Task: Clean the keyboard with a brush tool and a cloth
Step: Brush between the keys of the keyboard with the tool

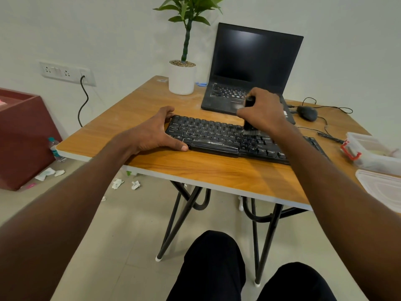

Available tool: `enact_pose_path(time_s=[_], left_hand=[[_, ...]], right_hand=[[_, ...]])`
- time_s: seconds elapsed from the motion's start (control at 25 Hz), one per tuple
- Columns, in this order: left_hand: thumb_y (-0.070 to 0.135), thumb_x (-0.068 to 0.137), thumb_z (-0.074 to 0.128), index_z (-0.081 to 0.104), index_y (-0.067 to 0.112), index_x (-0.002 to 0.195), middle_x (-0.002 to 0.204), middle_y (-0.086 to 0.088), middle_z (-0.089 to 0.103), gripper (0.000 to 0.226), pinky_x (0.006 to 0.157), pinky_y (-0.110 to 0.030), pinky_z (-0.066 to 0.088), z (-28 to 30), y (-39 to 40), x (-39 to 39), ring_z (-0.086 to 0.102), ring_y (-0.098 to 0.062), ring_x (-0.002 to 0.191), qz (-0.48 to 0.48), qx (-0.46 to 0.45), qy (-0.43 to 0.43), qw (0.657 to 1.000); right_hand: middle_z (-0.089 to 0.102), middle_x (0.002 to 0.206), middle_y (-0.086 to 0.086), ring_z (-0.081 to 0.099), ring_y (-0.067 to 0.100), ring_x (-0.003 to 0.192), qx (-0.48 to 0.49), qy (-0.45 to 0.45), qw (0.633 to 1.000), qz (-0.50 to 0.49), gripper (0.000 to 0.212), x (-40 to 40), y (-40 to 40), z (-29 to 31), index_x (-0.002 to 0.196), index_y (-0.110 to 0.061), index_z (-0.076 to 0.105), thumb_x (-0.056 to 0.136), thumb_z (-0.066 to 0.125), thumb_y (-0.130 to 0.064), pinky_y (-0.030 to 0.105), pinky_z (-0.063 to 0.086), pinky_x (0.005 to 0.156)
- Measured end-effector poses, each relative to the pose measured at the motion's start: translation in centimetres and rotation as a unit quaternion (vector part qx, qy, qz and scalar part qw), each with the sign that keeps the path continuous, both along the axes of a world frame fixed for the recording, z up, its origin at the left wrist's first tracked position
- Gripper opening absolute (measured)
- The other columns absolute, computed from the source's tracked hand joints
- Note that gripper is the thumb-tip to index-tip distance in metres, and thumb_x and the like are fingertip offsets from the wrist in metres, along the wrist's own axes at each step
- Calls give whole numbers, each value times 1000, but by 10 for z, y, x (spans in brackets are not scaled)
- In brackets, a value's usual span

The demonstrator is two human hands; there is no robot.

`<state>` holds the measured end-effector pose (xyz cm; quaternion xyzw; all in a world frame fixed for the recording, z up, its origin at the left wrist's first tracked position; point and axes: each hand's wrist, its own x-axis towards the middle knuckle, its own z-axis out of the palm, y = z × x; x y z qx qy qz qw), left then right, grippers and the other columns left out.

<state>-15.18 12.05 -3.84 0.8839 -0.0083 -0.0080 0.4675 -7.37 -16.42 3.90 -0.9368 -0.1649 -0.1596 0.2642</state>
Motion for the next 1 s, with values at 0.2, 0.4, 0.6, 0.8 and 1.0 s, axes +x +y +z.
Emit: enact_pose_path(time_s=[0.2,0.4,0.6,0.8,1.0], left_hand=[[63,38,97,14,35,165,170,0,28,154,114,-32,32,3,-3,-2,32,-11,139,-1,2,3,1000],[65,37,96,14,35,166,170,1,28,155,115,-32,30,3,-3,-4,32,-13,144,1,7,8,1000],[66,38,94,13,31,167,172,2,25,156,116,-32,27,2,-5,-4,28,-19,153,0,10,7,1000],[68,38,94,13,30,167,172,2,24,156,117,-33,27,0,-3,-2,28,-18,153,-5,7,2,1000],[77,44,89,13,33,166,173,0,24,151,121,-38,28,0,-4,-3,28,-23,156,-10,8,1,1000]], right_hand=[[56,107,1,63,13,86,153,74,984,59,48,-6,-1,-8,124,-15,42,90,76,-16,19,55,56],[51,122,13,53,24,96,-66,7,995,-70,66,1,-18,-2,135,-14,40,84,80,-18,32,43,69],[55,112,4,62,20,94,45,18,998,43,53,-10,11,-13,124,-14,43,86,79,-17,30,56,69],[55,113,5,61,16,87,128,45,990,45,54,-14,-3,-13,123,-14,43,85,80,-11,22,53,58],[52,117,2,59,17,99,136,-38,990,-1,59,-12,-43,-19,123,-19,42,82,82,-9,22,54,66]])
